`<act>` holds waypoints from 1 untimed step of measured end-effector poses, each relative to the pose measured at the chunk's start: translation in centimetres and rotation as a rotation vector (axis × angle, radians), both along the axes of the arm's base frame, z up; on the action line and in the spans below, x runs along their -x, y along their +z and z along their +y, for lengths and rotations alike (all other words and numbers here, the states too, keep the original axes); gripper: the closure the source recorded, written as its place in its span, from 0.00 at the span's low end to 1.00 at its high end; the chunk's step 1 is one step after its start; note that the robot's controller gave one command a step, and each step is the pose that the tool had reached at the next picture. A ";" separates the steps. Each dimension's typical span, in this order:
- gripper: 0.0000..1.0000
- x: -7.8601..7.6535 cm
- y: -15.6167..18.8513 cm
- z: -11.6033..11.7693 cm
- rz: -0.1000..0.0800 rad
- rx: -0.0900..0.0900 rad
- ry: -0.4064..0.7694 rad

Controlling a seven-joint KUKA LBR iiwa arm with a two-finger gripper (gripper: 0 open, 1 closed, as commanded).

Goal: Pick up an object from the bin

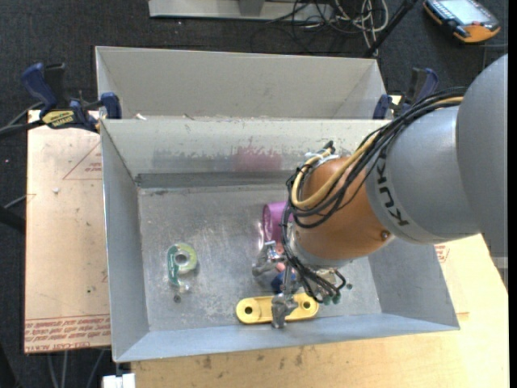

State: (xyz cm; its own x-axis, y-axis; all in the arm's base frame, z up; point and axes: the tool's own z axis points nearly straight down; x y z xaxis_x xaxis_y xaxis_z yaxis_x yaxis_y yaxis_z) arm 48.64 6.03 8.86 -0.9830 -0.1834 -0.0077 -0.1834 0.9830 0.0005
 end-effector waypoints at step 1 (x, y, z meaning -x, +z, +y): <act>0.00 0.5 2.2 -0.2 0.006 0.001 0.058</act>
Offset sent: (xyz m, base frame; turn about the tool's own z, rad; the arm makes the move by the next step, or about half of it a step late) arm -0.0058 -0.0022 0.0114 -0.1781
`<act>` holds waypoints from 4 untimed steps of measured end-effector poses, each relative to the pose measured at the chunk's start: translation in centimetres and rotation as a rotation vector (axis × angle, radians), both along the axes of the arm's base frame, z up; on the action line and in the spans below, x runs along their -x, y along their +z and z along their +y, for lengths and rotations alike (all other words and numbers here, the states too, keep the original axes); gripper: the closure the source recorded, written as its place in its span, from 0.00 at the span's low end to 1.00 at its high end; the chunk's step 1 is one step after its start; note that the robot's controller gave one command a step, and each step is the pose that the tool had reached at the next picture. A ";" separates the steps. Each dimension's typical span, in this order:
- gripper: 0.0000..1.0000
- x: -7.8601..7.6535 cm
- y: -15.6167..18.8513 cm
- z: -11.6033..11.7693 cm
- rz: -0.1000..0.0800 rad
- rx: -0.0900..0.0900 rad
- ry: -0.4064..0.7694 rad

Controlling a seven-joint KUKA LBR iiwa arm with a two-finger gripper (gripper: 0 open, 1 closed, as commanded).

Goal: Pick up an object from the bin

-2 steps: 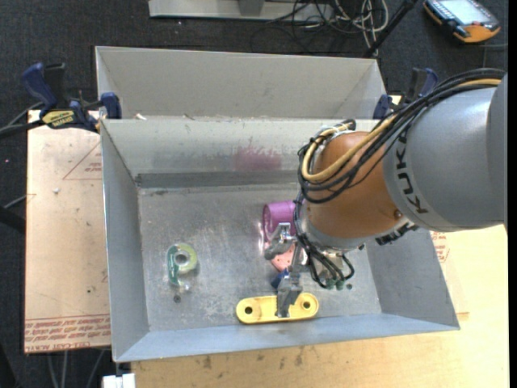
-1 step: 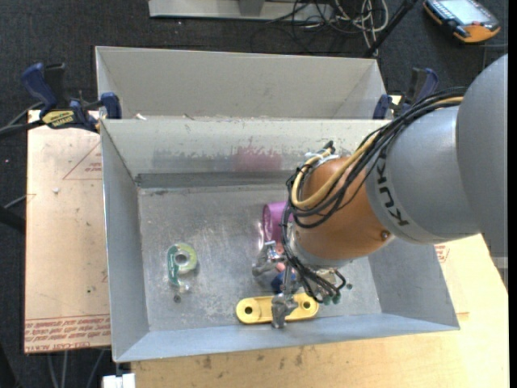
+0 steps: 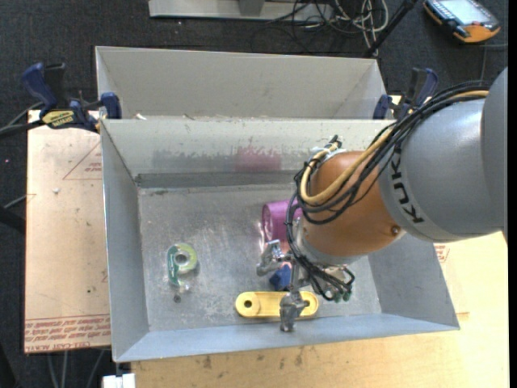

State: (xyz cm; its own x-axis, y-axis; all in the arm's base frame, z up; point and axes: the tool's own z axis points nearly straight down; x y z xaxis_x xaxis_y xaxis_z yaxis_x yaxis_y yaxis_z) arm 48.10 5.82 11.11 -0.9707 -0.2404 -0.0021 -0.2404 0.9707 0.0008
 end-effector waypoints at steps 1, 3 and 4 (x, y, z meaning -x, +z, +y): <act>0.00 0.0 2.2 0.0 -0.001 0.000 0.035; 1.00 -0.9 -3.6 -1.4 -0.020 0.000 0.222; 1.00 -0.9 -3.6 -1.4 -0.020 0.000 0.222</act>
Offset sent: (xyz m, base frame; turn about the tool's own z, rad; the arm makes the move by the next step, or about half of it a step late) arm 0.0002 -0.0141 -0.0411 -0.1847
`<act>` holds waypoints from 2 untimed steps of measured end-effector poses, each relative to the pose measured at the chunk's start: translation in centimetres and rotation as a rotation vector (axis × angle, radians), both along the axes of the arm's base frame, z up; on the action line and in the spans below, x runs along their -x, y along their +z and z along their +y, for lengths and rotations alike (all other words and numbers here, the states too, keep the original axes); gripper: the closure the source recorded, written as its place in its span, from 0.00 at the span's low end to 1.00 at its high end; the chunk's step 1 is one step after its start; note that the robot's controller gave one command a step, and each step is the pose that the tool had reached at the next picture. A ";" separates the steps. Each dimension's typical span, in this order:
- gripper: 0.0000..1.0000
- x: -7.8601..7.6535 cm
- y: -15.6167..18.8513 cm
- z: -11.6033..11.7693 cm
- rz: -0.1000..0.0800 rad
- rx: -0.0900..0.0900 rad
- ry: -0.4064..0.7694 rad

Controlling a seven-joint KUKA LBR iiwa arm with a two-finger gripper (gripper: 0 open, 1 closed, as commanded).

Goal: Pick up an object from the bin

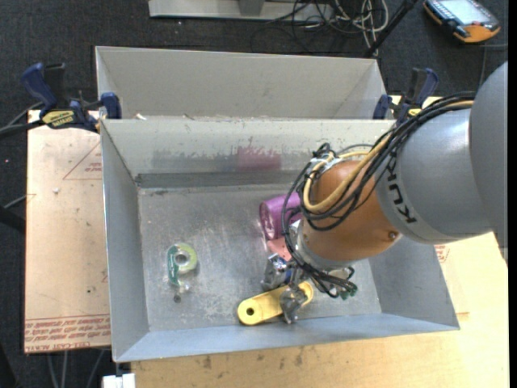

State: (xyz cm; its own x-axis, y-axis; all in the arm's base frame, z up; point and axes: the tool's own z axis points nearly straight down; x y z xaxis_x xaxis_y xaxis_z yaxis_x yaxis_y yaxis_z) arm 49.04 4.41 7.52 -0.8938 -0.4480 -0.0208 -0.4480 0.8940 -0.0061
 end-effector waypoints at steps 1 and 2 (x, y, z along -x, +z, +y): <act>1.00 0.0 0.1 0.0 0.003 0.001 -0.001; 1.00 -0.1 0.4 0.0 0.008 0.002 -0.002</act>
Offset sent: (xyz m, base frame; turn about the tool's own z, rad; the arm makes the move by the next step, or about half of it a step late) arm 0.0001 0.0001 0.0124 0.0001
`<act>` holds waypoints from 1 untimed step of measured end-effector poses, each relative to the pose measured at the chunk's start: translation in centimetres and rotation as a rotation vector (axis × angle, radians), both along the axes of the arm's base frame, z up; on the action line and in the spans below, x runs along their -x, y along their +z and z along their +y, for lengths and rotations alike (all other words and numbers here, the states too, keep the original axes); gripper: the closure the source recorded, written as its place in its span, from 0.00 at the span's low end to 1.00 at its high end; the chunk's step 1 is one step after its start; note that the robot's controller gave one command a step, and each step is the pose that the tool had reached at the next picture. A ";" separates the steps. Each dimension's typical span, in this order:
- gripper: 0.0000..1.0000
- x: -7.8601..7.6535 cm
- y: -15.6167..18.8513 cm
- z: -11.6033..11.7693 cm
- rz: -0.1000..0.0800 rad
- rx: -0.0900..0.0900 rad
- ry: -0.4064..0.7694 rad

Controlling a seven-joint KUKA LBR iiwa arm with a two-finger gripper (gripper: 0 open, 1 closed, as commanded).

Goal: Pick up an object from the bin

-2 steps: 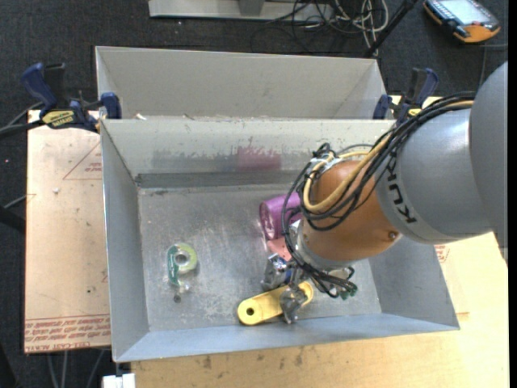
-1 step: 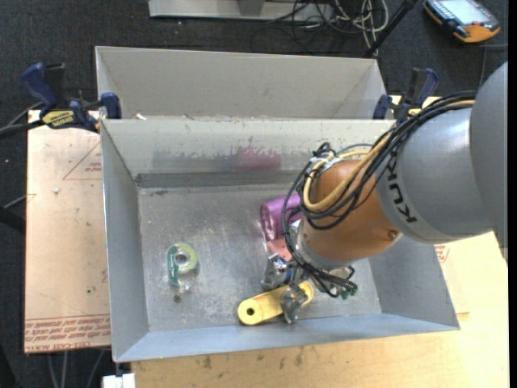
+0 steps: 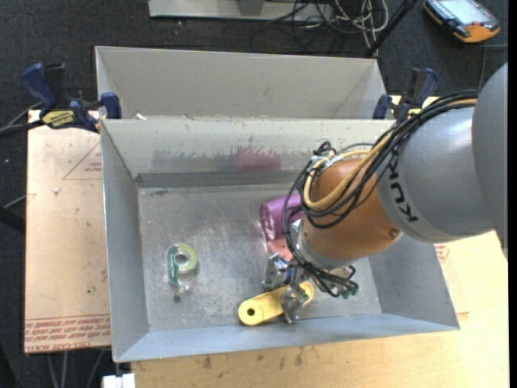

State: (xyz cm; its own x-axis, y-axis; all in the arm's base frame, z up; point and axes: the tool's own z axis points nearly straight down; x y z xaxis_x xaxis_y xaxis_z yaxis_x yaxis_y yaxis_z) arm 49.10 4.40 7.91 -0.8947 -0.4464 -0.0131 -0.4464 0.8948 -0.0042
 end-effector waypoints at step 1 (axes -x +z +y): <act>1.00 0.2 0.5 0.0 0.009 0.001 0.000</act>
Offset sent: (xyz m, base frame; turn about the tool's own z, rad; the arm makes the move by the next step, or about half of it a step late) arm -0.0001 -0.0001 0.0423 0.0000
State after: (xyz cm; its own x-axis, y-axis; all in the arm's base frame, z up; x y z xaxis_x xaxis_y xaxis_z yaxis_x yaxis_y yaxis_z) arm 48.95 4.43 8.42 -0.8947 -0.4465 -0.0050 -0.4465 0.8948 -0.0008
